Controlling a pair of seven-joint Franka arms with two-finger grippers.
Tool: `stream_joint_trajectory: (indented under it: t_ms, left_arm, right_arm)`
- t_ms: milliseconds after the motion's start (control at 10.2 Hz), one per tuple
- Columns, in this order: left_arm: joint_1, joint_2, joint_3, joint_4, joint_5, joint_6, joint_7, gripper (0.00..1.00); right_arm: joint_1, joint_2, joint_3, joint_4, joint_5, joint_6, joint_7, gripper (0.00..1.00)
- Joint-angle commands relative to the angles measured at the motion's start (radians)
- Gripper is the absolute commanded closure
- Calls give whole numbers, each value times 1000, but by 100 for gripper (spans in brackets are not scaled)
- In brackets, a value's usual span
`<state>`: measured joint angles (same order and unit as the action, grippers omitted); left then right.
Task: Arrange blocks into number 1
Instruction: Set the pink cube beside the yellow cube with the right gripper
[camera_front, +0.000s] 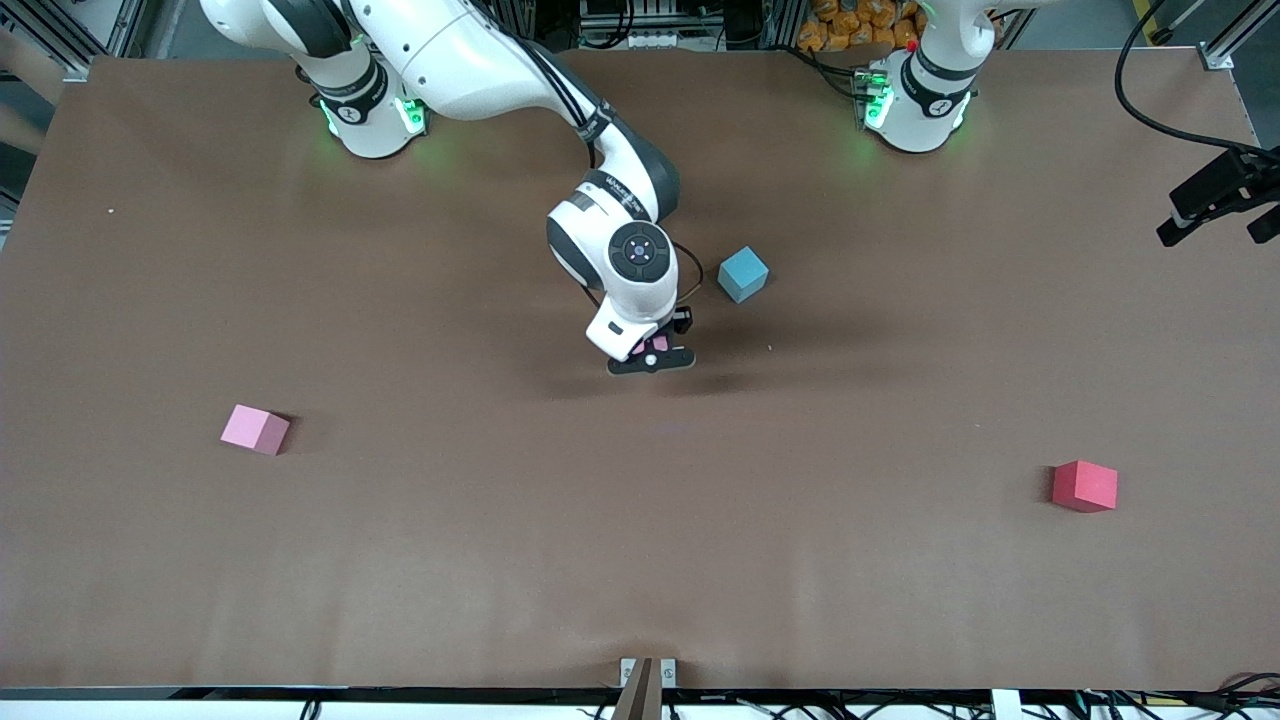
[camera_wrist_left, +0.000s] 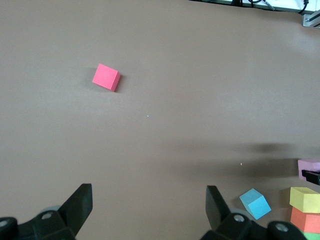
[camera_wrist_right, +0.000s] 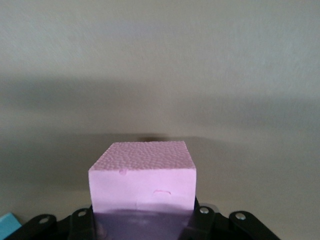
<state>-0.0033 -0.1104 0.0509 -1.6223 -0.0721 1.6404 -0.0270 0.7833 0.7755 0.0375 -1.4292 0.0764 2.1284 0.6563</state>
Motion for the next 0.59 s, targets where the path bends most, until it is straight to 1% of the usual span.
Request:
stream_joint_trajectory:
  t_ms: [0,98,488]
  left_arm:
    - [-1,9,6,22,6,-25,12,0]
    - [-1,11,4,21,6,-33,12,0]
    - [-1,12,6,22,5,-47,13,0]
  right_arm:
    - [-53,-99,51,-187,-21,106,8,100]
    - [-62,-108,62,-210,-23,123,6,100]
    - [-59,-111,77,-232,-24,134,32,100]
